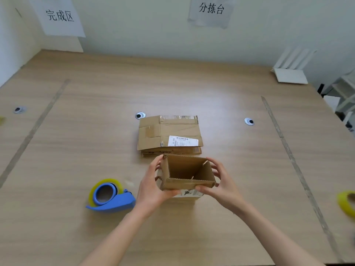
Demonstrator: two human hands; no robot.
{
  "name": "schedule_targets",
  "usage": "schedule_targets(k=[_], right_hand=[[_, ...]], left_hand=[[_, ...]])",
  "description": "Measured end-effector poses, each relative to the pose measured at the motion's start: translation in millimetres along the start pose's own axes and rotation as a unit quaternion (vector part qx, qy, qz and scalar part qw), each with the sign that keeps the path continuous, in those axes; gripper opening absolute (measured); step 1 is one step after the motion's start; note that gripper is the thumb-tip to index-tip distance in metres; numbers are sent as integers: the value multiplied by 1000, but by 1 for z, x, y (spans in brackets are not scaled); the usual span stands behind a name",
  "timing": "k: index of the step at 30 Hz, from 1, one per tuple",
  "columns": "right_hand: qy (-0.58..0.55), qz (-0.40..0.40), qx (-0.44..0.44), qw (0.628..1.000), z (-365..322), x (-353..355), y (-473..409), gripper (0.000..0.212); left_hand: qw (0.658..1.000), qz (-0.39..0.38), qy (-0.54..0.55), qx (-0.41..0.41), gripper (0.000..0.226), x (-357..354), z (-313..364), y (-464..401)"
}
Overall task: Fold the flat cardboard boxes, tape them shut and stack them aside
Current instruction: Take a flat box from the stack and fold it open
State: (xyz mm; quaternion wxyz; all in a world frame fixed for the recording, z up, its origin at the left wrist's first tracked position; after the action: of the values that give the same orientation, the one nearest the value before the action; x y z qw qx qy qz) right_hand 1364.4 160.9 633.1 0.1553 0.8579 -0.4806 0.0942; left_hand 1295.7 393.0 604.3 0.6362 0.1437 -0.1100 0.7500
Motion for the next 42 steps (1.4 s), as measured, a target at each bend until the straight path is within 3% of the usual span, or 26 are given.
schedule_targets(k=[5, 11, 20, 23, 31, 35, 38, 42], right_hand=[[8, -5, 11, 1000, -1, -3, 7, 99], [37, 39, 37, 998, 5, -14, 17, 80], [90, 48, 87, 991, -1, -7, 20, 68], [68, 66, 71, 993, 7, -5, 23, 68], [143, 56, 87, 984, 10, -2, 26, 45], [187, 45, 108, 975, 6, -7, 28, 52], [153, 75, 102, 980, 2, -2, 24, 62], [156, 43, 132, 978, 0, -9, 23, 66]], left_hand=[[999, 9, -31, -26, 106, 7, 4, 14], [990, -20, -124, -60, 70, 3, 0, 22], [988, -58, -132, -52, 73, 6, -4, 17], [987, -52, -136, -60, 72, 7, -3, 19], [989, -32, -131, -59, 78, 11, -2, 14], [989, -24, -135, -51, 87, 10, -2, 12], [988, -43, -137, -53, 91, 10, 0, 11], [987, -53, -141, -51, 96, 9, 0, 9]])
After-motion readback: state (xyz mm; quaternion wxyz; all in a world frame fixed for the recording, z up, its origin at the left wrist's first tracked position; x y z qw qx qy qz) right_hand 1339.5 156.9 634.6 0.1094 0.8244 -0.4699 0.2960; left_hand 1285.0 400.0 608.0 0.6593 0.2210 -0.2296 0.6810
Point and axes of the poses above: each hand's wrist, its own y-axis away from the middle knuckle, its own x-axis out of the back of the hand, z = x × y, the point moved 6 cm from there along -y, towards the middle knuckle, and after that the axes turned 6 degrees about -z, right-handed, at the moved point
